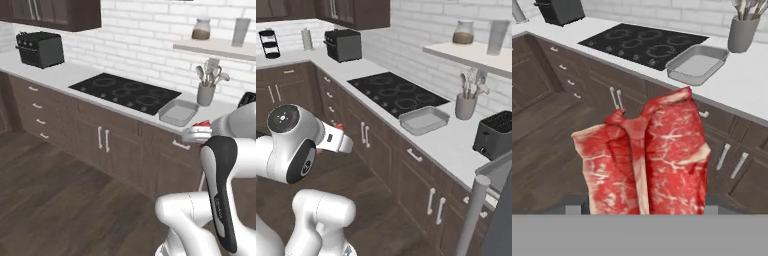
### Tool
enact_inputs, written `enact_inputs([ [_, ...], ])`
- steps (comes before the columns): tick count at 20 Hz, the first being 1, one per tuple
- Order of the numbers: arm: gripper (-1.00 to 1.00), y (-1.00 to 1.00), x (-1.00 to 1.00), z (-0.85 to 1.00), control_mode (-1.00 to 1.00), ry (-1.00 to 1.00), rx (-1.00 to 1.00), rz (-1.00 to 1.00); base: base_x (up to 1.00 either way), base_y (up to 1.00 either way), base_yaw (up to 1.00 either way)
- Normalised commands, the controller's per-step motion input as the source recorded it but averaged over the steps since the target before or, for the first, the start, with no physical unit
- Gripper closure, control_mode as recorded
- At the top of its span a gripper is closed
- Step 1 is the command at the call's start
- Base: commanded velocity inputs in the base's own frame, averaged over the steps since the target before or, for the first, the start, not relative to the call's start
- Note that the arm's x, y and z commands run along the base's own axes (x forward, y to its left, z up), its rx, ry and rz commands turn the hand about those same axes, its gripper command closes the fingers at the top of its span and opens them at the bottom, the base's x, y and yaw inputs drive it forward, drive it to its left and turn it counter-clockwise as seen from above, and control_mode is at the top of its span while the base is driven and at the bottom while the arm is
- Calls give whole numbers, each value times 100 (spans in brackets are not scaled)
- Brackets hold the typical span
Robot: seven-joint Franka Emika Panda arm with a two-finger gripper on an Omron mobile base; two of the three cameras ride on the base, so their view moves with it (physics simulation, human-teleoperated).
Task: Place one tomato and one steak in each tupperware on the nearby counter, to pack two identical lunches.
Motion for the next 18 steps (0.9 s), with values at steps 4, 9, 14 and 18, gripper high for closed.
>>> enact_inputs([
  [4,100,0,0,0,100,0,0,0,100,19,-52],
  [9,100,0,0,0,100,0,0,0,100,24,-58],
  [14,100,0,0,0,100,0,0,0,100,38,-58],
  [18,100,0,0,0,100,0,0,0,100,55,-51],
])
